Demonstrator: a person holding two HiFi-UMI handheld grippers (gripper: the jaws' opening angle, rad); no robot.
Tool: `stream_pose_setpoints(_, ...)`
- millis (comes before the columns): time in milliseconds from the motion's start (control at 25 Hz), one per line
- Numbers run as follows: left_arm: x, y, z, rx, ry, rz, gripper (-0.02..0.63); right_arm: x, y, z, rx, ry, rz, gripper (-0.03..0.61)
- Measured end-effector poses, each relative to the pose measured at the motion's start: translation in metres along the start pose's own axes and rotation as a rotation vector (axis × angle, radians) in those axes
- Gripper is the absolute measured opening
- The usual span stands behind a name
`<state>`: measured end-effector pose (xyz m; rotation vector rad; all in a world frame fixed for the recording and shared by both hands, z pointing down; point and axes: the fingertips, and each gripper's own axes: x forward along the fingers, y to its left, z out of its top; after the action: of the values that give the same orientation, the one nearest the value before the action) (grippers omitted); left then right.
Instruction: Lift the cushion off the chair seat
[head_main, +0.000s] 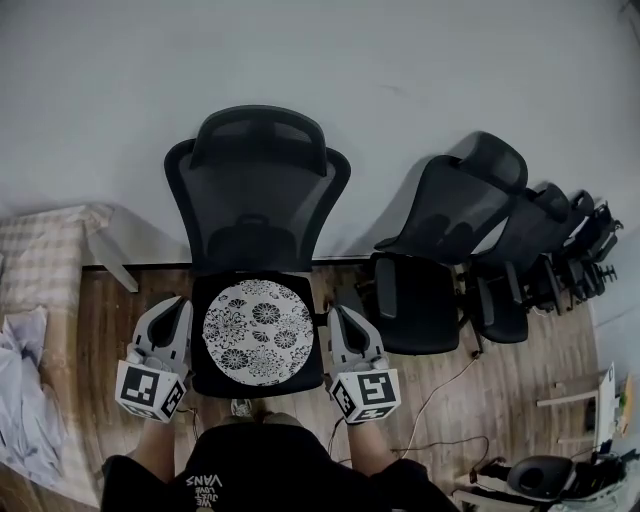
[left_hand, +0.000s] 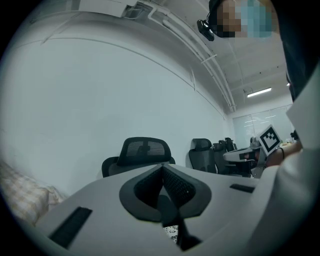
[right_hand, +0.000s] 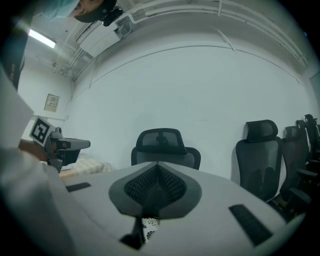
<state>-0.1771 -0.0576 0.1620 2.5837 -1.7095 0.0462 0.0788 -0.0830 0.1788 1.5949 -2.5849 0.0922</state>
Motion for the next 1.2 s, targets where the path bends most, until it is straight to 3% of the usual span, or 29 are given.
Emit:
stream_pose_setpoints(760,0.024,0.015,-0.027,-0.048,0.063,0.065,0.012,0.036,-0.019,-0.019,-0.002,0.057,0.037,0.017)
stream_pose_setpoints(1200,0.041,0.025,-0.061,-0.047,0.123,0.072,0.012,0.057,-0.033,-0.055,0.015,0.115,0.029,0.017)
